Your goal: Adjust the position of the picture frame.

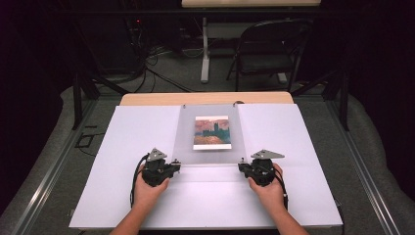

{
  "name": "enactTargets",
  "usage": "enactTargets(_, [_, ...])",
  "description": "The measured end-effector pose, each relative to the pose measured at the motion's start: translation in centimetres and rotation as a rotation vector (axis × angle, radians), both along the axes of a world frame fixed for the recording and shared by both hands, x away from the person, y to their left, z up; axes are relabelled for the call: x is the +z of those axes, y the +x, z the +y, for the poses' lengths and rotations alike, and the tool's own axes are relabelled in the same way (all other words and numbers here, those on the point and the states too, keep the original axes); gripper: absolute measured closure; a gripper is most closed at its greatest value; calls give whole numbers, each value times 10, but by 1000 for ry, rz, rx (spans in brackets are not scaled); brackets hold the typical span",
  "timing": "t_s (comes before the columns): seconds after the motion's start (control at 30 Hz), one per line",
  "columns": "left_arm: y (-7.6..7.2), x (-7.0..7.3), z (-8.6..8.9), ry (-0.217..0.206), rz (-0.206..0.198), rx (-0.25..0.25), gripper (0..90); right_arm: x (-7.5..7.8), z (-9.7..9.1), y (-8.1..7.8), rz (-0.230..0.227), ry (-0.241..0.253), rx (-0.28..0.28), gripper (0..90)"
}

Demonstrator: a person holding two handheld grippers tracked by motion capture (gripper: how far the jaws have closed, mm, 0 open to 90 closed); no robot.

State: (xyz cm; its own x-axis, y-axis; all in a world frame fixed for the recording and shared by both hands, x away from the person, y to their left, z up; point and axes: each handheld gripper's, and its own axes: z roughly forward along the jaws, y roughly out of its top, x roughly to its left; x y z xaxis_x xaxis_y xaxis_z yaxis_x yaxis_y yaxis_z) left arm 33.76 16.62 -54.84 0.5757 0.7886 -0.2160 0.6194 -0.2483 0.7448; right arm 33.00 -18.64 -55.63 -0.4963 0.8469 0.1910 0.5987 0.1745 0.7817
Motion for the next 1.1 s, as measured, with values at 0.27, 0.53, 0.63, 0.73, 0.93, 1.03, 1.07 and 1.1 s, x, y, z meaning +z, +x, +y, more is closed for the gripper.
enactTargets(0.27, [0,-2,2,-23,10,4,827,-2,-2,1,13,35,-8,829])
enactTargets(0.53, [1,-2,5,-49,6,18,746,-3,-9,2,37,77,-13,757])
enactTargets(0.63, [0,-2,5,-58,27,7,715,-2,-11,2,49,89,-15,747])
enactTargets(0.73, [-1,-2,4,-63,38,1,649,0,-12,-1,39,80,-16,726])
enactTargets(0.93, [-7,1,6,-69,20,-11,589,4,-17,-5,29,76,-16,704])
enactTargets(1.03, [-7,2,7,-69,20,-11,577,4,-18,-6,25,80,-15,701])
enactTargets(1.07, [-8,2,7,-71,25,-13,565,5,-18,-6,24,83,-15,699])
enactTargets(1.1, [-8,2,7,-71,25,-13,559,5,-18,-6,24,83,-15,699])
